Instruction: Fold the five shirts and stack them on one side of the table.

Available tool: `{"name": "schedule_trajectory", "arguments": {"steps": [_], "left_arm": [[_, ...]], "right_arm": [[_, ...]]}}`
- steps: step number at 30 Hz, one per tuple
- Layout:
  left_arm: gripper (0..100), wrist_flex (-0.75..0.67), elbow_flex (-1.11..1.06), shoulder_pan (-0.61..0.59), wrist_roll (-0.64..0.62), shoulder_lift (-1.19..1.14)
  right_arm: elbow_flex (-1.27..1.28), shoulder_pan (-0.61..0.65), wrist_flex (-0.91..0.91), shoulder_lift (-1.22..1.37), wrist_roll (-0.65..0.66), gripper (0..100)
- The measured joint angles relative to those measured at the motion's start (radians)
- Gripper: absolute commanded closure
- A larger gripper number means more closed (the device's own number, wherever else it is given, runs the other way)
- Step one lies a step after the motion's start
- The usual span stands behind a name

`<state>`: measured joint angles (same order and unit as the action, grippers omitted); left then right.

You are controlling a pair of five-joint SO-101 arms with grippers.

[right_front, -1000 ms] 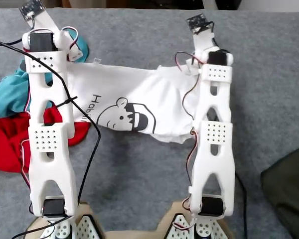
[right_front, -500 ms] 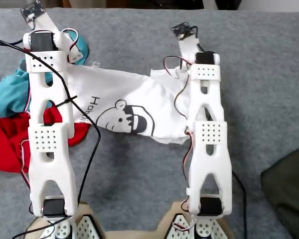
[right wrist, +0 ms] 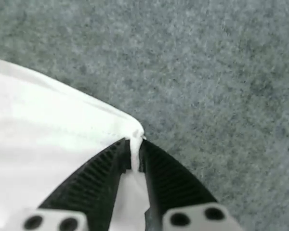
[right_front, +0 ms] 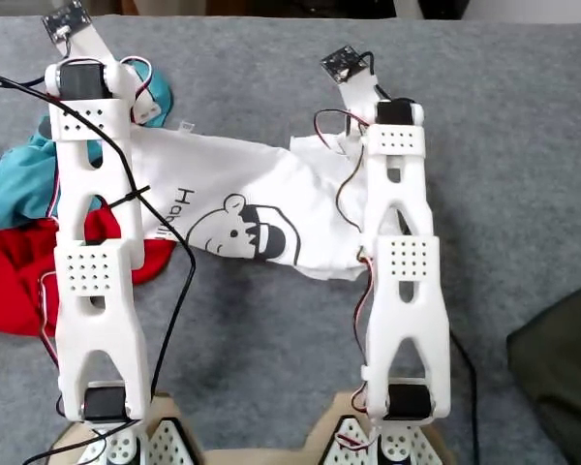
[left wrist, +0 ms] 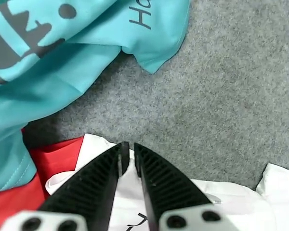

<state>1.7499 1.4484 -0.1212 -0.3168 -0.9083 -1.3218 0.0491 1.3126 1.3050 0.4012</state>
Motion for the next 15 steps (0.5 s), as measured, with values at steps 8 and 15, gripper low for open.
{"name": "schedule_trajectory", "arguments": {"steps": [8,15], "left_arm": [[98,0.000,0.000,0.000,0.000,0.000],[98,0.000,-0.005,0.029,0.000,0.126]], "right_arm": [[-0.043,-0.035,0.066,-0.012,-0.066,99.1],[-0.273,-0.071,0.232,-0.164,-0.064,99.2]]}}
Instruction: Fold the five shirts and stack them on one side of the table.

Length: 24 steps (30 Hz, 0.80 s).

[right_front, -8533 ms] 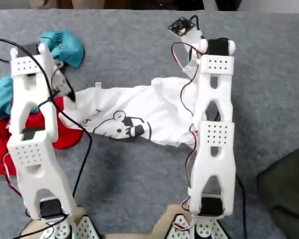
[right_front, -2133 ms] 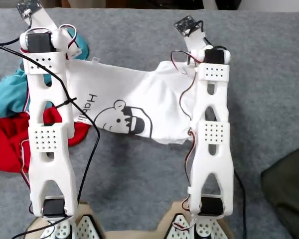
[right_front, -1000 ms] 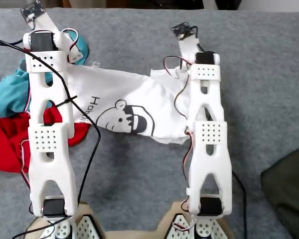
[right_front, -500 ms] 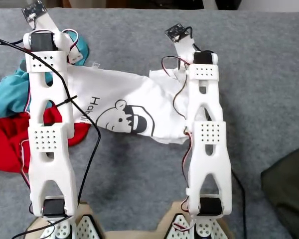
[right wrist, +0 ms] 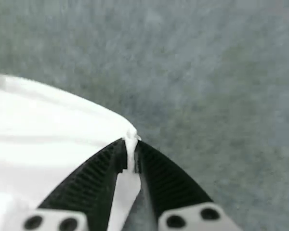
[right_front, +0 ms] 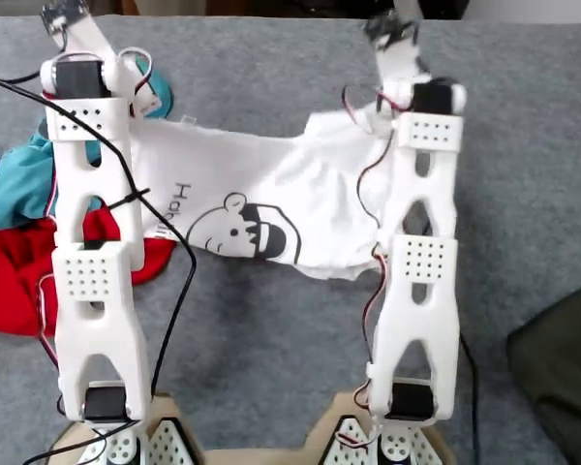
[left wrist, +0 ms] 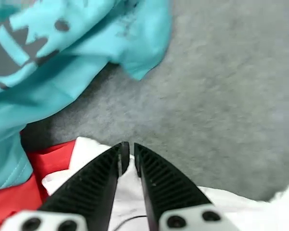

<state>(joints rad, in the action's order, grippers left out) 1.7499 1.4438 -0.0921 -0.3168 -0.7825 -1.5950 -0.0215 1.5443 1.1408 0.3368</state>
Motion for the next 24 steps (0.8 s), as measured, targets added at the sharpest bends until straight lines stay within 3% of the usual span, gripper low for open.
{"name": "schedule_trajectory", "arguments": {"steps": [13,24], "left_arm": [[98,0.000,-0.204,0.034,0.018,0.486],[98,0.000,-0.496,0.054,0.044,0.962]], "right_arm": [[-0.008,-0.017,0.172,-0.717,-0.035,99.2],[0.077,-0.037,0.120,-1.333,-0.032,99.1]]}}
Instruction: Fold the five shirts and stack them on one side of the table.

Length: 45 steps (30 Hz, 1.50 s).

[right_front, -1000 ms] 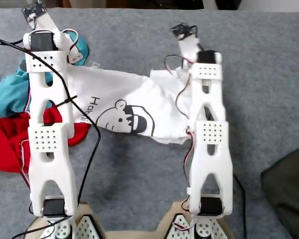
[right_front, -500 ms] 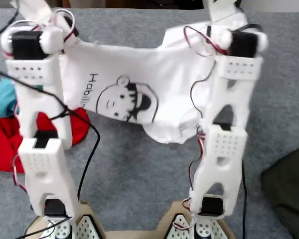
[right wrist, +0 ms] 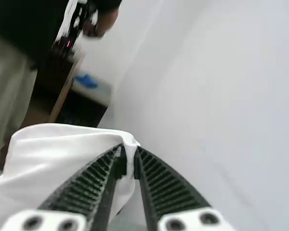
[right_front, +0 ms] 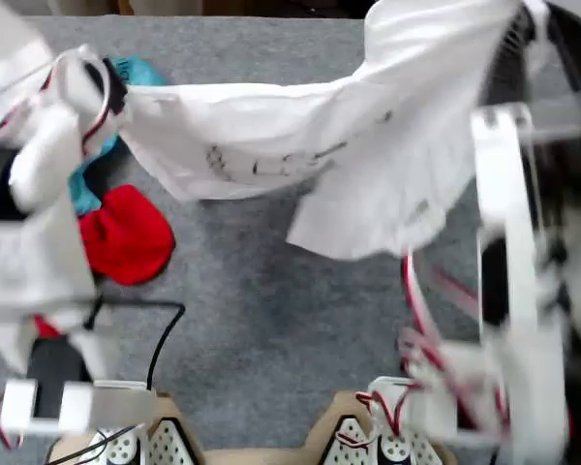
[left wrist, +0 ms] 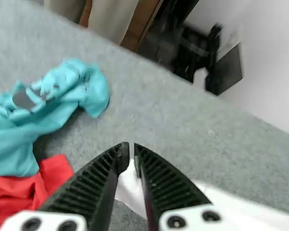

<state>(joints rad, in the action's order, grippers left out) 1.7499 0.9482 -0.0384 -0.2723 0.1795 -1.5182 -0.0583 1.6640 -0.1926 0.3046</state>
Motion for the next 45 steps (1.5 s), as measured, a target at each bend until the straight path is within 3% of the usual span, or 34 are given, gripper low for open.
{"name": "schedule_trajectory", "arguments": {"steps": [5,13,20,25,32,39,42,45], "left_arm": [[98,0.000,-0.083,0.000,0.025,0.199],[98,0.000,-0.120,0.000,0.054,0.436],[98,0.000,-0.138,0.000,0.054,0.479],[98,-0.089,-0.313,0.000,0.054,0.465],[98,-0.425,-0.763,0.000,0.054,0.433],[98,-1.031,-1.261,-0.029,0.054,0.350],[98,-1.244,-1.327,-0.048,0.052,0.239],[98,-1.350,-1.307,-0.066,0.052,0.112]], "right_arm": [[0.178,-0.084,-0.106,-0.218,0.034,99.1],[0.416,-0.107,-0.256,-0.428,0.152,99.1],[0.537,-0.112,-0.313,-0.454,0.281,99.1],[0.733,-0.112,-0.351,-0.451,0.285,99.2],[1.155,-0.110,-0.594,-0.445,0.285,99.2],[1.712,-0.110,-1.091,-0.370,0.285,99.3],[1.840,-0.100,-1.318,-0.256,0.270,99.3],[1.844,-0.083,-1.487,-0.126,0.215,99.3]]}}
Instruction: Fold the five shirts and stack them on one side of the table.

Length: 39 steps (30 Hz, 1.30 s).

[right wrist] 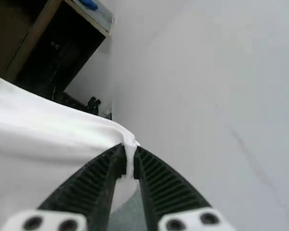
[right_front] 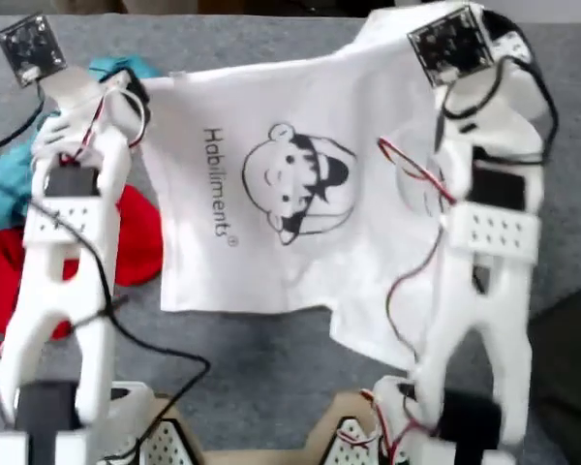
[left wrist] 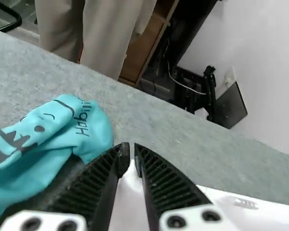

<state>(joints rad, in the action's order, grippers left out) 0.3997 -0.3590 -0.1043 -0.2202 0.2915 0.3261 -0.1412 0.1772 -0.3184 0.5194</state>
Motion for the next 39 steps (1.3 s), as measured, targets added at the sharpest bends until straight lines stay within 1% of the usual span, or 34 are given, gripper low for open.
{"name": "schedule_trajectory", "arguments": {"steps": [4,9,11,13,18,21,24,31,33,36,39], "left_arm": [[98,-0.038,0.130,-0.006,0.000,-0.192],[98,-0.043,0.371,-0.031,0.002,-0.430],[98,-0.041,0.457,-0.035,0.002,-0.509],[98,-0.002,0.543,-0.031,0.002,-0.572],[98,0.167,0.707,-0.032,0.002,-0.637],[98,0.259,0.736,-0.032,0.002,-0.640],[98,0.316,0.743,-0.012,0.002,-0.654],[97,0.339,0.721,0.061,-0.008,-0.724],[92,0.342,0.701,0.071,-0.048,-0.744],[86,0.388,0.669,0.091,-0.120,-0.750],[85,0.468,0.663,0.132,-0.173,-0.750]], "right_arm": [[-0.078,0.011,-0.071,0.199,-0.035,99.3],[-0.305,0.003,-0.074,0.434,-0.057,99.3],[-0.411,0.008,-0.031,0.516,-0.057,99.3],[-0.528,0.008,0.044,0.588,-0.058,99.3],[-0.792,0.005,0.281,0.704,-0.058,99.3],[-0.890,0.005,0.362,0.760,-0.060,99.3],[-0.933,0.005,0.417,0.810,-0.060,99.3],[-0.937,0.005,0.615,0.875,-0.060,99.3],[-0.937,0.005,0.666,0.895,-0.078,99.3],[-0.939,0.005,0.686,0.930,-0.158,99.3],[-0.939,0.005,0.686,0.982,-0.213,99.3]]}}
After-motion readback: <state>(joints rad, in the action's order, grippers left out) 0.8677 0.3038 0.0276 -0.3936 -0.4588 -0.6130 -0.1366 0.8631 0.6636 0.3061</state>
